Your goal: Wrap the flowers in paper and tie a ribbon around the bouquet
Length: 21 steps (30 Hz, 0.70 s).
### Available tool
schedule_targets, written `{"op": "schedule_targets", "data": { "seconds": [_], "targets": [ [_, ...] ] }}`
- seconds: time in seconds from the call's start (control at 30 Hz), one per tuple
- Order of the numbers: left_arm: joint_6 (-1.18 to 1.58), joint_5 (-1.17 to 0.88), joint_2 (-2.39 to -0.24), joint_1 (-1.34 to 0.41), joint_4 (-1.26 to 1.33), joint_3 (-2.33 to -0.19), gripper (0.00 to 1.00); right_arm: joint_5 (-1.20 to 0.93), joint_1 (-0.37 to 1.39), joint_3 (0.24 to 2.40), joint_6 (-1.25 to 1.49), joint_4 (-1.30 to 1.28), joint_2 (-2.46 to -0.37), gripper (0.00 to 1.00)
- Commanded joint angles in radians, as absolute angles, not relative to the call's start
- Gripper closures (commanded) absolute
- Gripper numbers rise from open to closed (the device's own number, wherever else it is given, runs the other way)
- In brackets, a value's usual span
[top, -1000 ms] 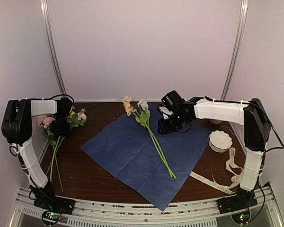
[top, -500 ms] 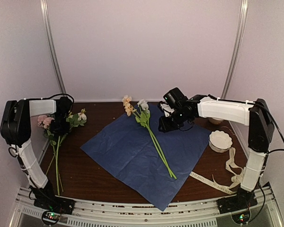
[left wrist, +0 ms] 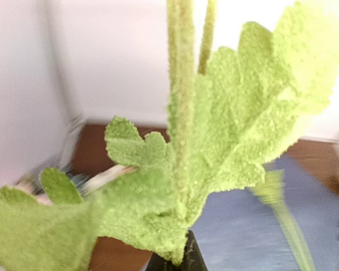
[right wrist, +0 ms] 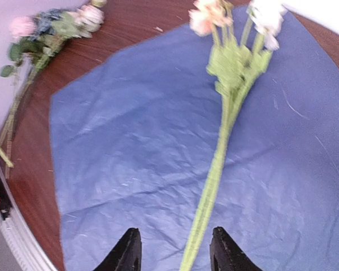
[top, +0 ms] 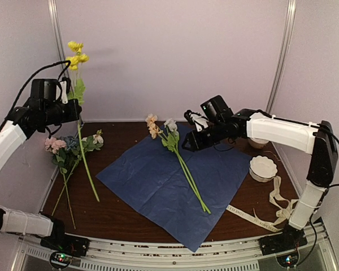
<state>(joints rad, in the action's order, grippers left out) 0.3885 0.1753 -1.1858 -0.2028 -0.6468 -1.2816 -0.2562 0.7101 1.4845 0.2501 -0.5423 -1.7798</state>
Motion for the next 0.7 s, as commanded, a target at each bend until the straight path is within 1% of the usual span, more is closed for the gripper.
{"op": "schedule_targets", "data": {
  "seconds": [0.0,0.07,0.13,0.17,0.23,0.27,0.33,0.37,0.43,0.5,0.57,0.6,0.67],
  "targets": [
    [0.447,-0.083,-1.118,-0.400,-0.314,-1.294,1.00,-0.541,0.782,1.458,0.236,-0.253,-1.657,0.55],
    [0.469,-0.132,-1.143,-0.481,-0.271,-1.342,1.00,-0.642,0.805,1.457,0.294,-0.129,-1.646,0.50],
    [0.484,-0.174,-1.173,-0.551,-0.227,-1.374,1.00,-0.697,0.830,1.469,0.346,-0.027,-1.643,0.42],
    [0.485,-0.189,-1.185,-0.582,-0.202,-1.387,1.00,-0.702,0.840,1.477,0.370,0.012,-1.644,0.36],
    [0.484,-0.203,-1.205,-0.642,-0.149,-1.403,1.00,-0.706,0.859,1.495,0.413,0.078,-1.650,0.19],
    [0.484,-0.212,-1.218,-0.666,-0.113,-1.409,1.00,-0.709,0.867,1.503,0.435,0.109,-1.657,0.14],
    [0.494,-0.215,-1.244,-0.710,-0.083,-1.426,1.00,-0.716,0.882,1.518,0.460,0.152,-1.672,0.08],
    [0.500,-0.224,-1.260,-0.725,-0.076,-1.436,1.00,-0.714,0.888,1.530,0.462,0.154,-1.683,0.07],
    [0.511,-0.241,-1.289,-0.749,-0.065,-1.458,1.00,-0.701,0.896,1.557,0.466,0.135,-1.702,0.09],
    [0.520,-0.264,-1.309,-0.770,-0.047,-1.466,1.00,-0.686,0.897,1.566,0.474,0.124,-1.710,0.15],
    [0.521,-0.271,-1.318,-0.784,-0.037,-1.473,1.00,-0.678,0.896,1.561,0.473,0.121,-1.710,0.26],
    [0.522,-0.271,-1.320,-0.786,-0.033,-1.474,1.00,-0.675,0.896,1.559,0.473,0.121,-1.708,0.33],
    [0.528,-0.266,-1.322,-0.788,-0.026,-1.473,1.00,-0.663,0.896,1.559,0.461,0.103,-1.704,0.49]
  ]
}}
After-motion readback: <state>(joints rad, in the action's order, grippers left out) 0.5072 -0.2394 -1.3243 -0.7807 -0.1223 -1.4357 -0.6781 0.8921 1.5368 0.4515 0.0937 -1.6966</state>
